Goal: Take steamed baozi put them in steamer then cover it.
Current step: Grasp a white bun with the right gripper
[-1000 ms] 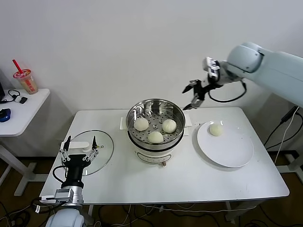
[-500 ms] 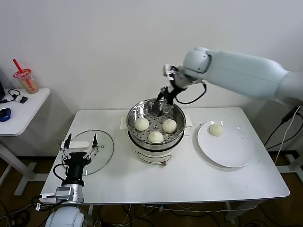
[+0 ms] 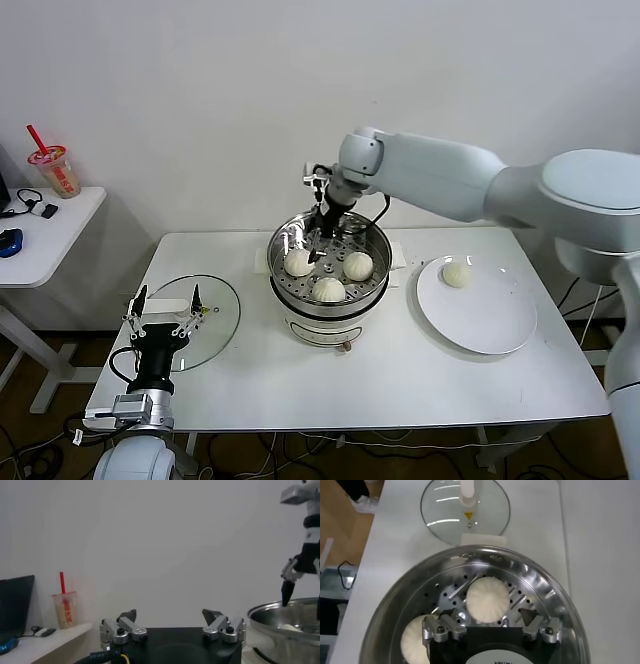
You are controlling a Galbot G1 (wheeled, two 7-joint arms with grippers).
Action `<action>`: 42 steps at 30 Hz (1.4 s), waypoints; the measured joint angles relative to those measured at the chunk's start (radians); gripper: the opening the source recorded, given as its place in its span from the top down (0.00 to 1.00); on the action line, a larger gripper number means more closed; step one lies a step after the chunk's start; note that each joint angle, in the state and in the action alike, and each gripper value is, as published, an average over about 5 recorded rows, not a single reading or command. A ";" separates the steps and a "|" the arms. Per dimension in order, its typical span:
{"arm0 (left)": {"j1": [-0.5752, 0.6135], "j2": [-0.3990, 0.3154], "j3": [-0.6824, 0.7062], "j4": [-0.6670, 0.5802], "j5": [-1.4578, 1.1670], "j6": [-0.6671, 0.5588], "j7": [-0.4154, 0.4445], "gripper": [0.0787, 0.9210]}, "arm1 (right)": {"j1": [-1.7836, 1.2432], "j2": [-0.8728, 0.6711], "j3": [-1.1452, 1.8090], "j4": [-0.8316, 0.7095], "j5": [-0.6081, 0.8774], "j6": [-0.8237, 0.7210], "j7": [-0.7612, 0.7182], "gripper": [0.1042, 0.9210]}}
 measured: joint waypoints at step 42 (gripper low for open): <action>-0.007 0.000 0.009 0.019 -0.008 -0.003 0.002 0.12 | -0.091 0.102 -0.006 -0.144 -0.053 0.018 -0.019 0.15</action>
